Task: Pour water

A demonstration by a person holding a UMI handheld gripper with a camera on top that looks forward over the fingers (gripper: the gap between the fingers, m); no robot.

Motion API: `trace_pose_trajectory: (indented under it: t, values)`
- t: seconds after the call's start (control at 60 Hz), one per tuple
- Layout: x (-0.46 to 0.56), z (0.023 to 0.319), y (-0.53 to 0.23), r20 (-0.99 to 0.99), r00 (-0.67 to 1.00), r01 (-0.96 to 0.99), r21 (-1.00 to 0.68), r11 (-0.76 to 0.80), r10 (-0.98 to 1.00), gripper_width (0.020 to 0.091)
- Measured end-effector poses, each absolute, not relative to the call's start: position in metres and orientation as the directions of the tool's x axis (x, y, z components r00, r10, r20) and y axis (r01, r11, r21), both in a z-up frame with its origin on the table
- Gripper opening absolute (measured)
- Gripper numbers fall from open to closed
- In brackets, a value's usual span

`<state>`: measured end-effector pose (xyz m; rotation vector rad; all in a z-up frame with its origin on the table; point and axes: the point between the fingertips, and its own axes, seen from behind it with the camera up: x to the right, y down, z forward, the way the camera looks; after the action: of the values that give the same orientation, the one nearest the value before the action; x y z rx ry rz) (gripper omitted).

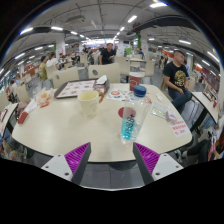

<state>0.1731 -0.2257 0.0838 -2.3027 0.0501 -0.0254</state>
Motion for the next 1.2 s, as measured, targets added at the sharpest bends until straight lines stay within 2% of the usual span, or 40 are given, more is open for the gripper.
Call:
trace_pose_trajectory:
  t: [0.15,0.35,0.417,0.5,0.583,0.6,0.7,0.717,0.833,0.933,1.033,1.2]
  values:
    - [0.228,0.079,-0.184,0.010,0.996,-0.044,-0.803,-0.594,-0.088,0.0852]
    - [0.245,0.066,-0.121,0.021,0.998,-0.016,-0.847,-0.532,-0.063,0.0846]
    - [0.247,0.058,-0.108,0.029,0.997,-0.010,-0.849,-0.529,-0.065,0.0797]
    - [0.252,0.050,-0.097,0.026,0.998,-0.008,-0.853,-0.522,-0.057,0.0567]
    - [0.246,0.053,-0.093,0.019,0.999,-0.002,-0.869,-0.494,-0.038,0.0539]
    - [0.245,0.053,-0.093,0.016,0.999,-0.003,-0.870,-0.494,-0.035,0.0507]
    - [0.249,0.053,-0.092,0.020,0.999,-0.004,-0.876,-0.483,-0.044,0.0463]
    - [0.249,0.053,-0.091,0.020,0.999,-0.003,-0.876,-0.483,-0.043,0.0437]
    - [0.252,0.054,-0.090,0.035,0.997,-0.002,-0.863,-0.505,-0.064,0.0435]
    - [0.262,0.077,-0.084,0.104,0.990,0.042,-0.869,-0.493,-0.099,0.0436]
    - [0.280,0.111,-0.061,0.321,0.940,0.227,-0.844,-0.486,-0.118,0.0436]
    - [0.296,0.168,-0.010,0.748,0.659,0.615,-0.598,-0.514,-0.082,0.0438]
